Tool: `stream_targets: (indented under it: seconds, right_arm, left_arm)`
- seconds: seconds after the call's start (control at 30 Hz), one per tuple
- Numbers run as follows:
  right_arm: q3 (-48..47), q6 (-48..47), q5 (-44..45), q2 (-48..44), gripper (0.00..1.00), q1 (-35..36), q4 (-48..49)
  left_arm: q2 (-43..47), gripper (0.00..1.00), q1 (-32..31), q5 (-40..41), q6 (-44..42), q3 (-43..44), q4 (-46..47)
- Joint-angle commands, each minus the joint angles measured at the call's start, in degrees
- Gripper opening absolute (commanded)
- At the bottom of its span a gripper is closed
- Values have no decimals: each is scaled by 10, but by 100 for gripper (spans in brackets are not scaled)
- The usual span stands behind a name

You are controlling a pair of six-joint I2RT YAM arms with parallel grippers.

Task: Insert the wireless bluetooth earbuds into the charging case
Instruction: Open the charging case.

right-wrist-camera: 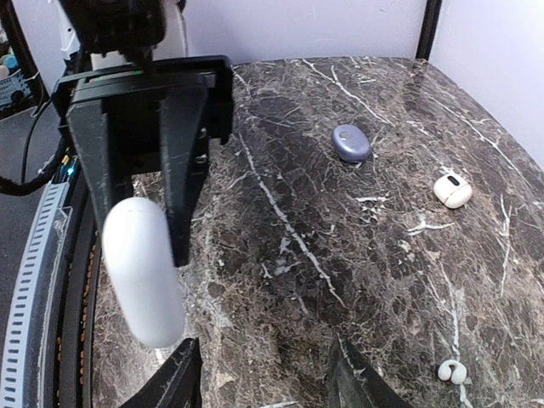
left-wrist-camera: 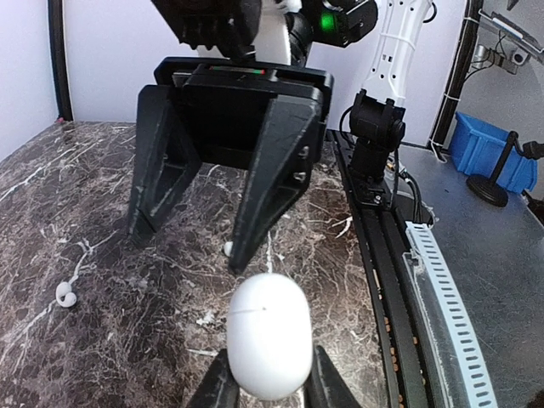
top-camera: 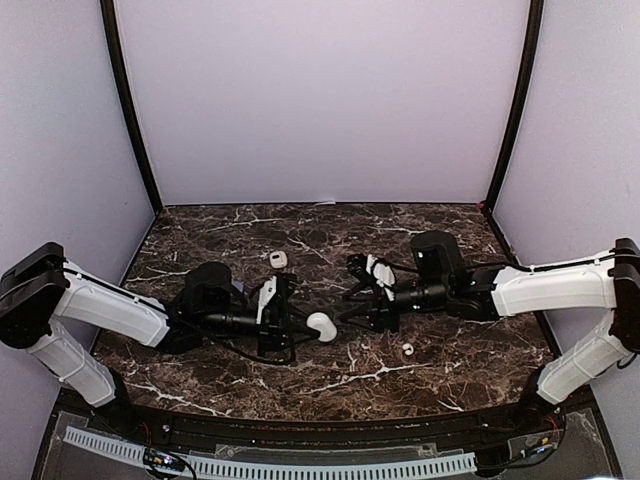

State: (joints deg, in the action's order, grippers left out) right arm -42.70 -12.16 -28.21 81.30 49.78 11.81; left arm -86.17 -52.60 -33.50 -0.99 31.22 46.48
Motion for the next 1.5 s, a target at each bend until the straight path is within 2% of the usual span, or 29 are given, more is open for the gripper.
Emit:
stream_targets:
  seconds: [0.0, 0.17, 0.3, 0.4, 0.87, 1.23, 1.47]
  right_arm:
    - [14, 23, 14, -21, 51, -15, 50]
    - [29, 16, -133, -17, 59, -15, 92]
    - [-5, 6, -170, 17, 74, -10, 51]
    - [-3, 5, -169, 20, 78, -1, 69]
    - [-43, 27, -141, 76, 80, 24, 99]
    - [-23, 60, -92, 65, 73, -3, 114]
    - [-12, 63, -114, 56, 71, -10, 118]
  left_arm:
    - [24, 22, 10, -38, 25, -16, 34]
    - [23, 21, 20, -41, 41, -26, 61]
    - [17, 21, 20, -48, 36, -28, 74]
    - [18, 21, 20, -53, 30, -29, 74]
    - [8, 19, 20, -95, 13, -23, 60]
    - [9, 18, 20, -172, -2, -34, 42]
    - [7, 18, 20, -141, 18, -42, 73]
